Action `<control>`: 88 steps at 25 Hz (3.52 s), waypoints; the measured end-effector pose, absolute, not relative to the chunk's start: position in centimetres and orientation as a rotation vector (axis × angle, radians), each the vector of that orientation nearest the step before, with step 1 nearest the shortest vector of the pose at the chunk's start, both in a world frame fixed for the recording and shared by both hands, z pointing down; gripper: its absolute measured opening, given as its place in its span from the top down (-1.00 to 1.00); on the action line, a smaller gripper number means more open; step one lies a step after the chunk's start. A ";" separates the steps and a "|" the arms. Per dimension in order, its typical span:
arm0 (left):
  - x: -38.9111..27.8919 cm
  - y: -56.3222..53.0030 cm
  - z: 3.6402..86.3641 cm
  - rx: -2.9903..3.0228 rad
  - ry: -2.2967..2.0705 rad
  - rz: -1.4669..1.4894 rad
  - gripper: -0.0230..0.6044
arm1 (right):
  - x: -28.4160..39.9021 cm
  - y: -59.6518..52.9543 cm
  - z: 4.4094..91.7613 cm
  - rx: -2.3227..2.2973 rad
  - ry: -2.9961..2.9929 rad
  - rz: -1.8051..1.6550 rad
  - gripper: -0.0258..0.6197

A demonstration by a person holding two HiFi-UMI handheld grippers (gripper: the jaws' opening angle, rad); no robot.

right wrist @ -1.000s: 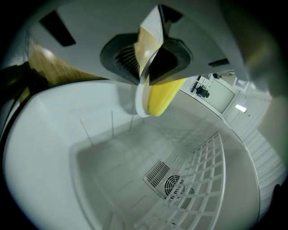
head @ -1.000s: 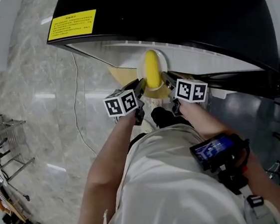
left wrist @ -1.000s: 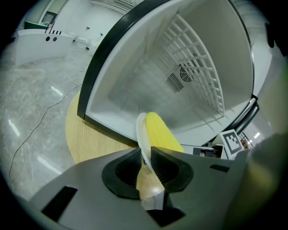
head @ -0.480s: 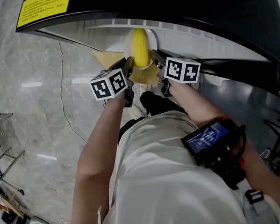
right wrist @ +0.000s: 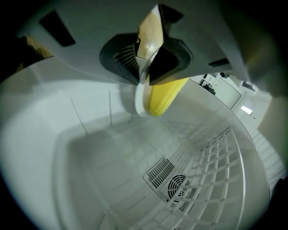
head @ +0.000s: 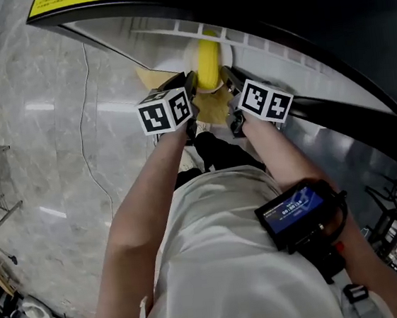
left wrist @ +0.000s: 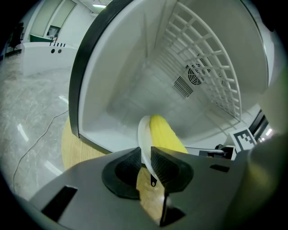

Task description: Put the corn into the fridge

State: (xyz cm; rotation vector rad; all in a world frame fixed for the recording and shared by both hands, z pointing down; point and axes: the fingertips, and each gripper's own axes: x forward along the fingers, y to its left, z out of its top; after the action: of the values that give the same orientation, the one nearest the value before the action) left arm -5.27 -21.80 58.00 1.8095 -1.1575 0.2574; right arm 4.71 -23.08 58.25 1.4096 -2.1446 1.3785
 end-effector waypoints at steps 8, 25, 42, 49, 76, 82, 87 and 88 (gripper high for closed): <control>-3.5 -23.0 57.2 1.804 -1.226 0.255 0.70 | 6.6 -24.2 57.5 1.427 -2.140 1.365 0.76; -2.6 -25.6 57.4 1.916 -1.265 0.384 0.69 | 7.5 -25.9 57.5 1.540 -2.096 1.310 0.76; -2.0 -26.9 59.0 1.967 -1.234 0.574 0.69 | 7.6 -27.0 58.8 1.528 -1.987 1.243 0.74; -1.9 -27.3 59.3 1.968 -1.215 0.588 0.69 | 7.7 -27.5 58.7 1.515 -1.966 1.194 0.72; -3.8 -28.0 58.4 2.014 -1.377 0.548 0.52 | 8.6 -27.5 58.3 1.596 -2.006 1.095 0.52; -4.6 -28.1 57.7 2.033 -1.396 0.539 0.52 | 8.5 -27.4 58.2 1.611 -2.043 1.120 0.52; -4.5 -27.1 57.9 2.027 -1.362 0.524 0.52 | 8.7 -27.0 58.4 1.604 -2.034 1.086 0.53; -4.7 -26.9 57.9 2.019 -1.359 0.520 0.52 | 8.7 -27.1 58.3 1.603 -2.037 1.071 0.53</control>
State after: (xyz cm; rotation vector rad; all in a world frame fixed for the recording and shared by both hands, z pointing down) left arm -4.65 -26.94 57.90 2.0193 -1.3591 0.5196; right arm 8.71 -27.06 58.26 1.6033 -2.0373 1.0707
